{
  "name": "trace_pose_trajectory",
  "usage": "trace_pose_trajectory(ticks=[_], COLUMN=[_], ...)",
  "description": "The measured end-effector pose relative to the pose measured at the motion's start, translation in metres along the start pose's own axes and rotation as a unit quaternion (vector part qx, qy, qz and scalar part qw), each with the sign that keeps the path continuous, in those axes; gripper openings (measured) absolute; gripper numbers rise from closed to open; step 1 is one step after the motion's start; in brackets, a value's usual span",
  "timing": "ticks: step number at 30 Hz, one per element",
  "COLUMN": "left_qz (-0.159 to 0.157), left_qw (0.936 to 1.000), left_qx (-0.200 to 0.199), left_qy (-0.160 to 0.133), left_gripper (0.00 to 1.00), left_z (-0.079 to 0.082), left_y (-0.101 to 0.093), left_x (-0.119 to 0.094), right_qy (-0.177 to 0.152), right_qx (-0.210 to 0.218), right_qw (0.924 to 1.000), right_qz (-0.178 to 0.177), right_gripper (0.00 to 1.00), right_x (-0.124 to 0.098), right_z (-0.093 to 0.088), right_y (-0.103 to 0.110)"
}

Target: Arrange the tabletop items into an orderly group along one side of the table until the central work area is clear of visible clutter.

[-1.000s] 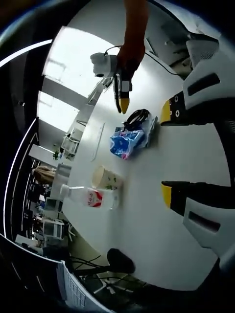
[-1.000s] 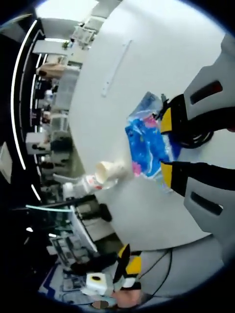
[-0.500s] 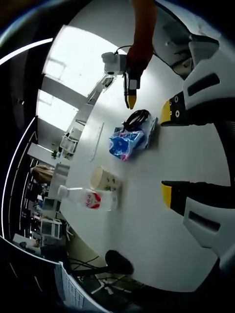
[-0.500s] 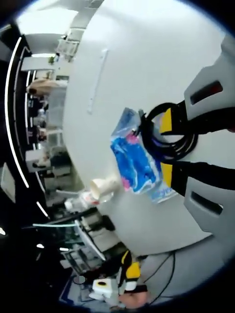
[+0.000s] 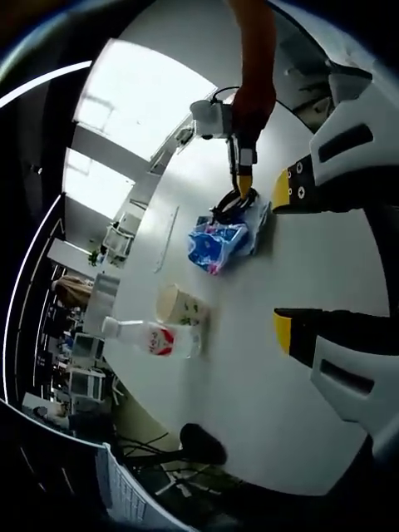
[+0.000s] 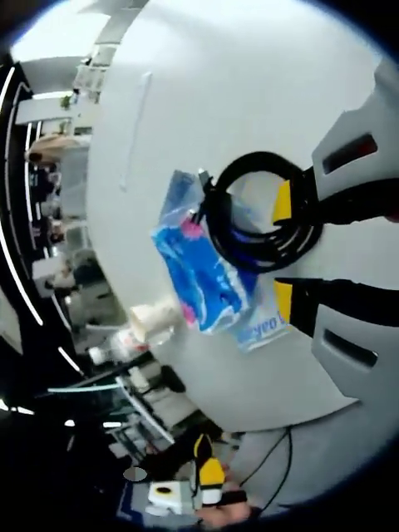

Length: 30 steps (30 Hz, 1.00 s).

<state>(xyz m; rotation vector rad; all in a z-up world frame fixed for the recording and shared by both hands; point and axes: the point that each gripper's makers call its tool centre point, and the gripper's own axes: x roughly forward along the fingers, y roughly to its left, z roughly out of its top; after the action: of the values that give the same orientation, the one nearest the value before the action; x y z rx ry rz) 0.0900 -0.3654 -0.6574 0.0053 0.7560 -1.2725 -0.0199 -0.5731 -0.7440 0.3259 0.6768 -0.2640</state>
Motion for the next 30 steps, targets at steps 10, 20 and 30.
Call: trace_pose_trajectory(ticks=[10, 20, 30], left_qz=[0.011, 0.017, 0.02], left_qw=[0.9999, 0.9998, 0.9997], left_qx=[-0.003, -0.009, -0.01], left_qy=[0.0, -0.005, -0.006], left_gripper=[0.44, 0.44, 0.44], left_z=[-0.002, -0.002, -0.002], left_y=[0.001, -0.001, -0.002], left_x=[-0.007, -0.009, -0.012], right_qy=[0.003, 0.033, 0.049], right_qx=[0.007, 0.016, 0.005], right_qw=[1.0, 0.9993, 0.9988], right_qz=[-0.003, 0.005, 0.005], right_gripper=[0.22, 0.21, 0.16], right_x=[0.017, 0.034, 0.039], right_z=[0.007, 0.004, 0.006], right_y=[0.002, 0.0, 0.003])
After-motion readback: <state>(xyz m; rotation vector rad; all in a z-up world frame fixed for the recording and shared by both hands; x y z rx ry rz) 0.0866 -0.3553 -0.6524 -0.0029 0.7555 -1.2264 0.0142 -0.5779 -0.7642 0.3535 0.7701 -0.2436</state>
